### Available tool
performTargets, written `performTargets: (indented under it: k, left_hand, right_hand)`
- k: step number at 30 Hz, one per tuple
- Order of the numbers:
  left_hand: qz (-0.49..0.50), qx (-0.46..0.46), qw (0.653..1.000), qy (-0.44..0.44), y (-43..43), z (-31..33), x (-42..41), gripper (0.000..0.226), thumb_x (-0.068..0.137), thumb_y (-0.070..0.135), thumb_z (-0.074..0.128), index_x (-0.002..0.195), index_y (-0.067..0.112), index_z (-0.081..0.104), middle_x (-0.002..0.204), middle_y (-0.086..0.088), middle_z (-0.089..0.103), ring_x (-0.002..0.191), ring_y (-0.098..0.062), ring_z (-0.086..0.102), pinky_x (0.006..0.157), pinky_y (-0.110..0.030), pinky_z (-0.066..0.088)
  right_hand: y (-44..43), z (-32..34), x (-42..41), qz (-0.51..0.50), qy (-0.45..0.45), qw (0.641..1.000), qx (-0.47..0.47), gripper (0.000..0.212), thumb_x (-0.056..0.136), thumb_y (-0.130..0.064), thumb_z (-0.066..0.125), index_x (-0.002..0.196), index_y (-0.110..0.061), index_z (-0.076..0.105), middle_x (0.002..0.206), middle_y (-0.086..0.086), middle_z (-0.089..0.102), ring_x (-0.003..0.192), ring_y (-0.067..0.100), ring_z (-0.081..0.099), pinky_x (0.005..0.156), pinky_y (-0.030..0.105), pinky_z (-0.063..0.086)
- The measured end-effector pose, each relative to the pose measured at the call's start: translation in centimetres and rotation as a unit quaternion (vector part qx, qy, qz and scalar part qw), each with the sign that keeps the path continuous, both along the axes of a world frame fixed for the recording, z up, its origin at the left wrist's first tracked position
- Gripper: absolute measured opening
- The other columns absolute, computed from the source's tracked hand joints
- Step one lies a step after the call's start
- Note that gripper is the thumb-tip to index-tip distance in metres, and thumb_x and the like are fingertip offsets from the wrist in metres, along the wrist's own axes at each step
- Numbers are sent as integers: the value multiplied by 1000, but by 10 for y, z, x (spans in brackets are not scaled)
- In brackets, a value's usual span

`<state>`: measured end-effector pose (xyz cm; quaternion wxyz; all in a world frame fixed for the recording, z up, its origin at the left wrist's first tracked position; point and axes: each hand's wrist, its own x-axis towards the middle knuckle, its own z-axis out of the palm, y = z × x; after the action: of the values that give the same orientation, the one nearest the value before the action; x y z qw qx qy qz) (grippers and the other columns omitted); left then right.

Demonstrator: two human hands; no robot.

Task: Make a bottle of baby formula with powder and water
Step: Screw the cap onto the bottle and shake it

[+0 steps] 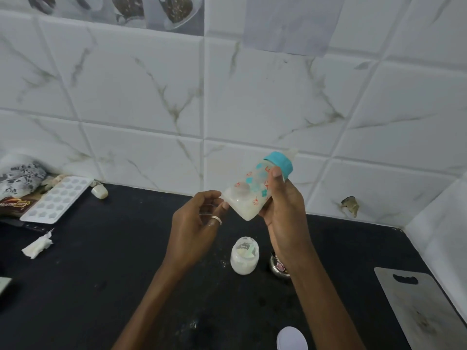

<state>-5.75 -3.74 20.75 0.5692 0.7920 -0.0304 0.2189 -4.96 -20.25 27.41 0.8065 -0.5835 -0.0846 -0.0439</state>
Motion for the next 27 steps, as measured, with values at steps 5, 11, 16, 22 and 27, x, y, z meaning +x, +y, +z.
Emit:
performTargets:
  k: [5,11,16,22,27]
  left_hand:
    - [0,7,1000,7,1,-1,-1,29,93,18,73,121,23,68,105,17,73,95,3,70,77,-11,54]
    - [-5,8,1000,-6,2,-1,-1,30,94,11,71,123,17,69,111,12,74,98,3,70,79,-11,55]
    - [-3,26,999,-27,2,-1,-4,29,98,12,67,127,14,69,113,10,74,100,0,71,84,-16,57]
    - [-67,84,994,-24,5,-1,-5,65,86,-5,72,145,18,55,129,14,66,119,1,63,100,-21,52]
    - [-89,89,992,-32,8,-7,3,79,76,-7,73,145,27,54,123,44,58,119,13,58,95,-6,45]
  right_hand:
    - [2,-5,-1,-21,-6,998,-56,66,78,-72,66,126,-27,61,115,-5,75,112,18,72,89,40,61]
    - [4,-13,0,-55,-50,989,-131,39,94,-45,60,126,-23,57,110,-16,73,108,7,70,83,20,56]
    - [6,-21,1,-91,-85,970,-209,49,92,-51,64,128,-19,54,109,-11,73,101,2,70,78,13,54]
    - [19,-39,4,-78,-95,950,-287,55,90,-50,67,135,-26,45,120,-15,66,106,-10,63,77,4,49]
    - [33,-61,10,-55,-88,948,-301,53,90,-51,67,134,-36,40,115,-33,57,108,-16,59,79,4,49]
